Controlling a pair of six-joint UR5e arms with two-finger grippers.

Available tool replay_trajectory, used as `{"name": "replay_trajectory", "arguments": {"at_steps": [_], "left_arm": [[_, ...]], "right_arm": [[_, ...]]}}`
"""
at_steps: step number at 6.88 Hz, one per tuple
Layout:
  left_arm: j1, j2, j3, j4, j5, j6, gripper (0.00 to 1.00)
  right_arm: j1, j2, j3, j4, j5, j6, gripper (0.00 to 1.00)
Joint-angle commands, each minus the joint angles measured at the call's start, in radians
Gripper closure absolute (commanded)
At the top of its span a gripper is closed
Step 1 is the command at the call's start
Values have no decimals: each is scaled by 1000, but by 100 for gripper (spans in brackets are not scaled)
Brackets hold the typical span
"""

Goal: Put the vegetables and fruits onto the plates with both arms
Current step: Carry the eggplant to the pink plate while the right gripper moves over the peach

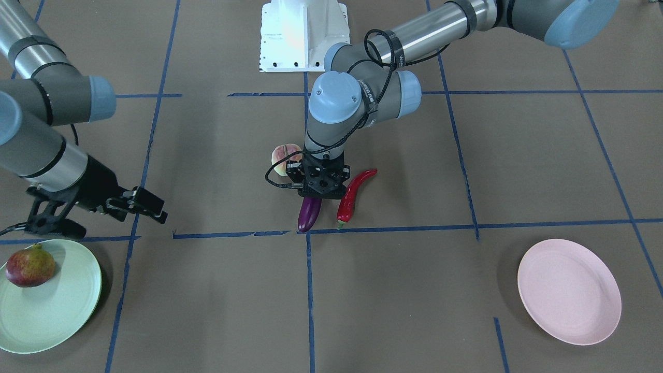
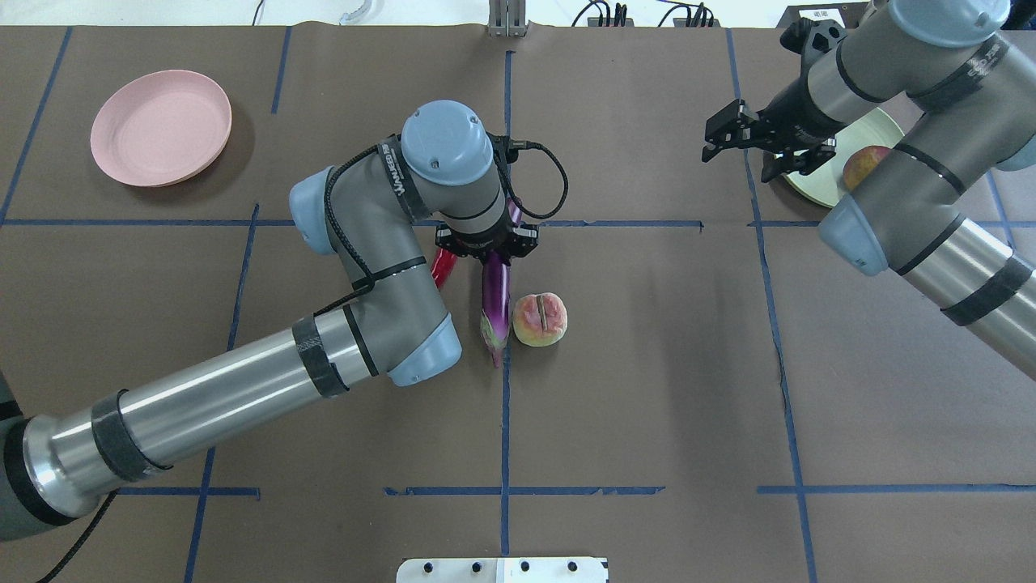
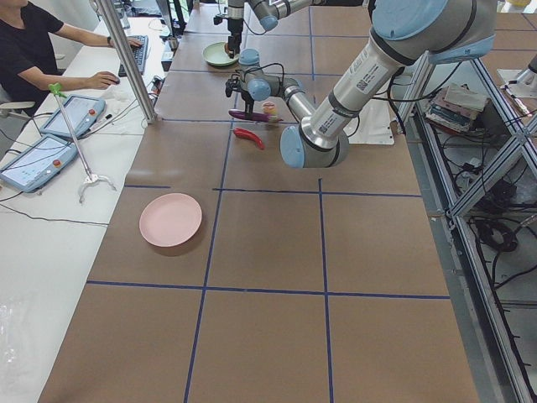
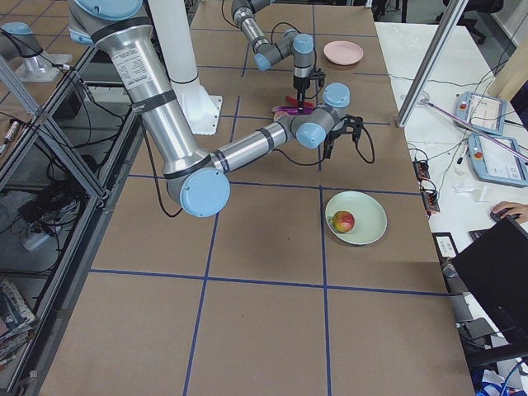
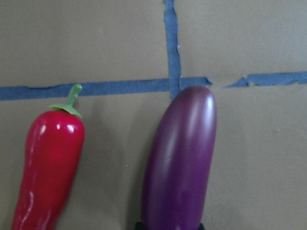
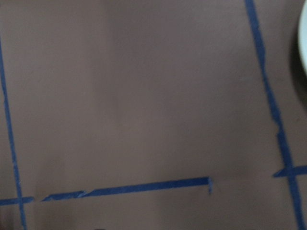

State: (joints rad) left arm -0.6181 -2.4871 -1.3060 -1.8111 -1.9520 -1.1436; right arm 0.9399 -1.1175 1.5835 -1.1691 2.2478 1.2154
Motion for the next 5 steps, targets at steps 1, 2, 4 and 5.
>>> {"name": "replay_trajectory", "arguments": {"at_steps": [1, 2, 4, 5], "left_arm": [[-107, 26, -50, 3, -7, -2, 100], [-147, 65, -62, 3, -7, -2, 100], [-244, 137, -82, 1, -22, 4, 99], [-297, 195, -82, -13, -33, 24, 99]], "right_arm": [[-193, 5, 75, -1, -153, 156, 0], [-248, 16, 76, -1, -183, 221, 0], [-329, 35, 108, -3, -235, 328, 0], [-355, 48, 113, -4, -253, 366, 0]]}}
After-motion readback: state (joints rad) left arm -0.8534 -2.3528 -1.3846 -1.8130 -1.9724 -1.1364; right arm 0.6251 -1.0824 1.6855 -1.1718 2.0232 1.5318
